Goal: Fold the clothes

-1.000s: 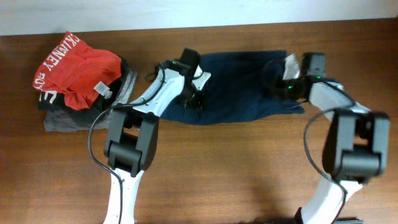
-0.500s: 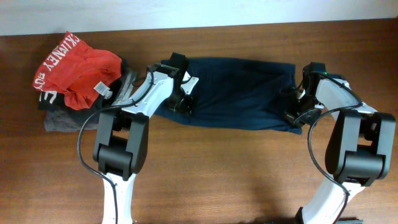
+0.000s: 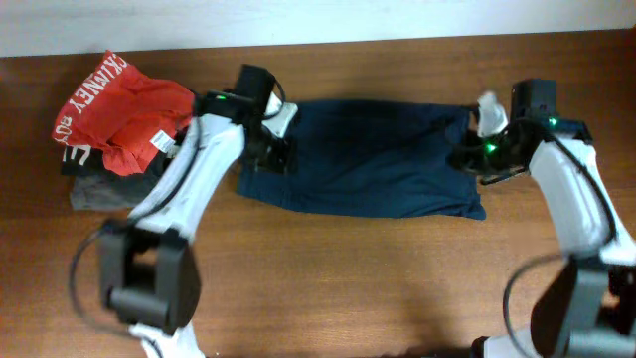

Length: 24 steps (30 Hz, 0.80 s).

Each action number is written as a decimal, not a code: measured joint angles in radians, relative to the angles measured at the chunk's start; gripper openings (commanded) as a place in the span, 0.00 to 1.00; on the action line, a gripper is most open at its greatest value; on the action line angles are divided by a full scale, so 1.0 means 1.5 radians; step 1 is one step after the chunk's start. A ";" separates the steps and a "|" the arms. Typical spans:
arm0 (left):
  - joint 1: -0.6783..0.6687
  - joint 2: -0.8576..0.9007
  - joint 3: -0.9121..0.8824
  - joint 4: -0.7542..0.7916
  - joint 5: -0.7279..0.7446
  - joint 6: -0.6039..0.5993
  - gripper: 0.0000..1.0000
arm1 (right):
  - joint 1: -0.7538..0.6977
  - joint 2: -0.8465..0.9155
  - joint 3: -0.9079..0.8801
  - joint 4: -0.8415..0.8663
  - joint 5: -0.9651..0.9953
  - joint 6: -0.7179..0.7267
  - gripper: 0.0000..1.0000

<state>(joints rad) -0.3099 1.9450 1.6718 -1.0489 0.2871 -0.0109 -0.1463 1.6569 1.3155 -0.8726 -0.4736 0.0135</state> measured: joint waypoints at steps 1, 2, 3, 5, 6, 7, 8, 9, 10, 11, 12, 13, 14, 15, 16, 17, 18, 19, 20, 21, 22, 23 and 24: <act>0.005 -0.022 0.002 0.000 -0.011 -0.009 0.62 | 0.015 -0.015 0.002 0.012 -0.019 -0.010 0.04; 0.012 -0.036 0.005 -0.001 -0.019 -0.019 0.66 | 0.033 -0.025 0.004 0.029 -0.036 -0.019 0.04; 0.020 -0.044 0.006 -0.001 -0.025 -0.027 0.69 | 0.048 -0.027 0.006 0.041 -0.046 -0.025 0.04; 0.043 -0.046 0.002 -0.003 -0.037 -0.051 0.73 | 0.087 -0.017 0.007 0.073 -0.060 -0.029 0.04; 0.051 -0.045 -0.005 -0.002 -0.038 -0.059 0.78 | 0.098 -0.008 0.007 0.083 -0.060 -0.027 0.04; 0.061 -0.043 -0.018 0.000 -0.039 -0.069 0.81 | 0.116 0.011 0.007 0.096 -0.053 -0.017 0.04; 0.072 -0.042 -0.034 0.004 -0.040 -0.078 0.83 | 0.127 0.028 0.007 0.100 -0.042 -0.006 0.04; 0.082 -0.041 -0.052 0.011 -0.037 -0.086 0.84 | 0.135 0.044 0.007 0.103 -0.033 0.004 0.04; 0.093 -0.037 -0.072 0.023 -0.031 -0.094 0.86 | 0.143 0.070 0.007 0.106 -0.014 0.022 0.04; 0.103 -0.035 -0.090 0.036 -0.021 -0.098 0.87 | 0.146 0.092 0.007 0.108 -0.001 0.038 0.04; 0.113 -0.032 -0.107 0.047 -0.011 -0.102 0.93 | 0.147 0.113 0.007 0.110 0.014 0.053 0.04; 0.123 -0.030 -0.124 0.056 -0.001 -0.106 0.96 | 0.146 0.135 0.007 0.109 0.028 0.070 0.04; 0.132 -0.028 -0.138 0.068 0.007 -0.110 0.97 | 0.143 0.159 0.007 0.109 0.042 0.090 0.04; 0.141 -0.028 -0.150 0.078 0.015 -0.112 0.99 | 0.141 0.179 0.007 0.109 0.051 0.104 0.04; 0.150 -0.028 -0.163 0.090 0.025 -0.115 0.99 | 0.137 0.198 0.007 0.108 0.059 0.115 0.04; 0.157 -0.028 -0.171 0.101 0.034 -0.116 0.99 | 0.134 0.212 0.007 0.106 0.064 0.127 0.04; 0.166 -0.027 -0.179 0.119 0.045 -0.117 0.99 | 0.131 0.228 0.007 0.099 0.072 0.135 0.04; 0.172 -0.027 -0.186 0.134 0.056 -0.117 0.99 | 0.128 0.236 0.007 0.093 0.077 0.141 0.04; 0.178 -0.026 -0.192 0.148 0.067 -0.118 0.99 | 0.125 0.245 0.007 0.083 0.085 0.148 0.04; 0.183 -0.023 -0.197 0.160 0.078 -0.119 0.99 | 0.123 0.250 0.007 0.074 0.091 0.153 0.04; 0.187 -0.019 -0.200 0.170 0.090 -0.119 0.99 | 0.121 0.250 0.008 0.064 0.099 0.160 0.04; 0.189 -0.011 -0.201 0.182 0.103 -0.119 0.99 | 0.121 0.250 0.011 0.049 0.116 0.167 0.04; 0.189 -0.001 -0.202 0.195 0.117 -0.122 0.99 | 0.120 0.250 0.013 0.038 0.129 0.171 0.04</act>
<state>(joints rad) -0.0261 1.9430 1.3685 -0.7559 0.4633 -0.1932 0.0338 2.0319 1.3346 -0.8162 -0.2802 0.2699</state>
